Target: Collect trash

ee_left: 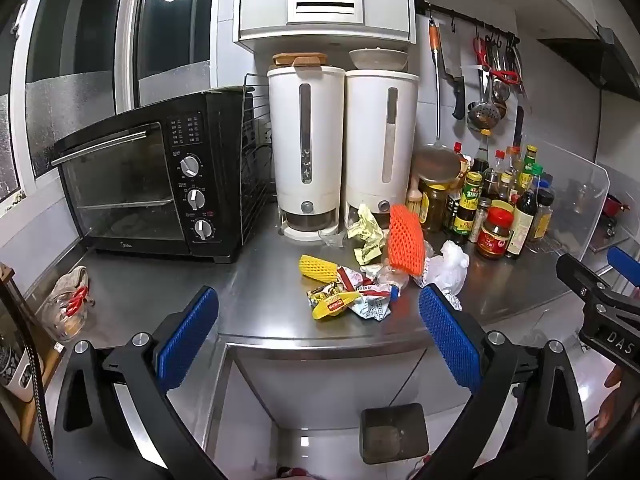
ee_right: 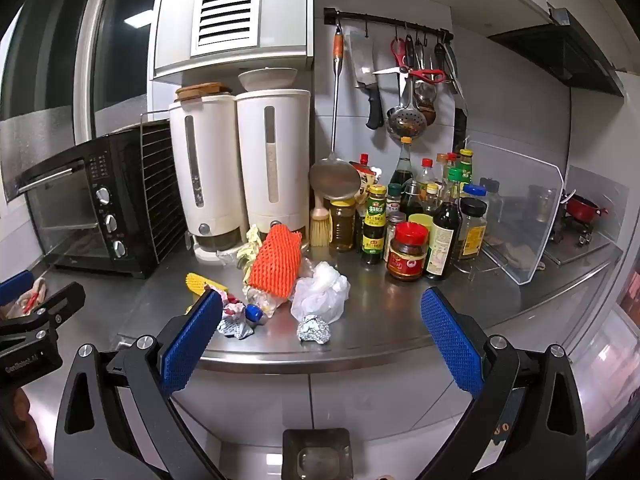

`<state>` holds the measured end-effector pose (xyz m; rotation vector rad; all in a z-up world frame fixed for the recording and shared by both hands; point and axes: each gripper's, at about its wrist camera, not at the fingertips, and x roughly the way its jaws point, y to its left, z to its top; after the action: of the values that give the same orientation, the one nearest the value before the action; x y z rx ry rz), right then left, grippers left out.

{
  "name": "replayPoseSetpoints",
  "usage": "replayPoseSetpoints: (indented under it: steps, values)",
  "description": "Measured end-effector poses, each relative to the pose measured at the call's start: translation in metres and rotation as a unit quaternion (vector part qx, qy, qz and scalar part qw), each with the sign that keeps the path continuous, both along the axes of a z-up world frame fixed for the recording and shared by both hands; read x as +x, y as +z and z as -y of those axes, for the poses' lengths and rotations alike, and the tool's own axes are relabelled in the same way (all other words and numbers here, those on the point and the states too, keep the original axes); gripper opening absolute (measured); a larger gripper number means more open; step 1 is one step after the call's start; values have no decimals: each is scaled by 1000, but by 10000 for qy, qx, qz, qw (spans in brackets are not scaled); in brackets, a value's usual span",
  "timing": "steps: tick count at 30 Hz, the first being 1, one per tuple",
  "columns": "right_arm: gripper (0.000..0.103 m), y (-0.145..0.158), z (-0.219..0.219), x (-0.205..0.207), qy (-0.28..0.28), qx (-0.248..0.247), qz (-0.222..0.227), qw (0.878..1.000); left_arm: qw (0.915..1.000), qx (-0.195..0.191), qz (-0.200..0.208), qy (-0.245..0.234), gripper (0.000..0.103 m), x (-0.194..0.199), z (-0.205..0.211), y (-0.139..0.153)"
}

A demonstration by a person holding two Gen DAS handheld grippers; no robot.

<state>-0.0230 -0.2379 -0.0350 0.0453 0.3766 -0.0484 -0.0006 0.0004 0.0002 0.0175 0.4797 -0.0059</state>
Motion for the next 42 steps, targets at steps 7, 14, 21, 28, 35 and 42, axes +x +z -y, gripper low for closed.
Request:
replayPoseSetpoints:
  steps: [7,14,21,28,35,42]
  values:
    - [100,0,-3,-1,1,-28,16,10000,10000,-18,-76,-5,95,3,0,-2]
    - [100,2,-6,-1,-7,-53,9,10000,10000,-15,-1,28,95,-2,4,7]
    - [100,2,-5,-2,2,-62,3,10000,9999,-119,0,43,95,-3,-1,8]
    - [100,1,-7,0,6,-64,2,10000,9999,-134,23,46,95,-2,-4,8]
    - [100,1,-9,0,7,-60,-4,10000,9999,-147,64,49,95,-4,-5,9]
    - [100,1,-9,0,1,-57,3,10000,9998,-158,74,48,95,-5,-6,11]
